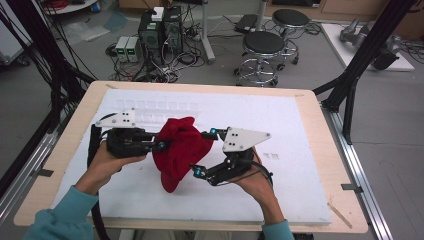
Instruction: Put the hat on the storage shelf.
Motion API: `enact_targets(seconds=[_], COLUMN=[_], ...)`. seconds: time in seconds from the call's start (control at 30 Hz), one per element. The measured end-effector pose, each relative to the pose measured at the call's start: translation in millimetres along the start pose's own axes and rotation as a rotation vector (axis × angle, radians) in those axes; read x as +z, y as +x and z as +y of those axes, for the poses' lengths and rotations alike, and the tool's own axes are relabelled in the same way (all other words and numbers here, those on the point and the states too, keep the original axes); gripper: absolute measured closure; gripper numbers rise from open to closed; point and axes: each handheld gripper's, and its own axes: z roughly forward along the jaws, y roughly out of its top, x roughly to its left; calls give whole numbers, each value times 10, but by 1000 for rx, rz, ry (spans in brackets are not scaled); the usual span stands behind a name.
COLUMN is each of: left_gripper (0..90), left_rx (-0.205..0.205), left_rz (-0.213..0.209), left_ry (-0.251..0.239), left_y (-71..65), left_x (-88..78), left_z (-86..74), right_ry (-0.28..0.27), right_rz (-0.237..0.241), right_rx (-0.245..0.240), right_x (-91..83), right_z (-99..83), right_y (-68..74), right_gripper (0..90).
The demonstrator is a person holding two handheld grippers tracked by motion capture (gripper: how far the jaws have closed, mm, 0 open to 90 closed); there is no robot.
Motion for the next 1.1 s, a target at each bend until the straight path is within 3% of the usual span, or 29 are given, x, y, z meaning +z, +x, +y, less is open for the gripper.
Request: enact_targets(seconds=[0.17, 0.53, 0.67, 0.7, 0.93, 1.1], left_gripper=[831, 831, 830, 830, 830, 830], left_rx=[-3, -25, -29, -34, -15, -13], left_rz=[38, 83, 100, 103, 82, 79], left_ry=[0, -10, -22, -32, -45, -70], left_y=[29, 113, 126, 114, 39, -7], left_x=[1, 64, 92, 105, 166, 190], left_z=[83, 217, 256, 268, 385, 465], right_ry=[-32, -58, -55, -41, -27, -16], right_rz=[7, 7, -34, -64, -118, -126], right_rx=[-5, 21, 43, 65, 119, 133], right_x=[20, 9, 2, 27, 129, 185], right_z=[-43, -139, -204, -240, -308, -335], right_y=[141, 255, 271, 262, 238, 233], right_gripper=[115, 115, 115, 115, 121, 252])
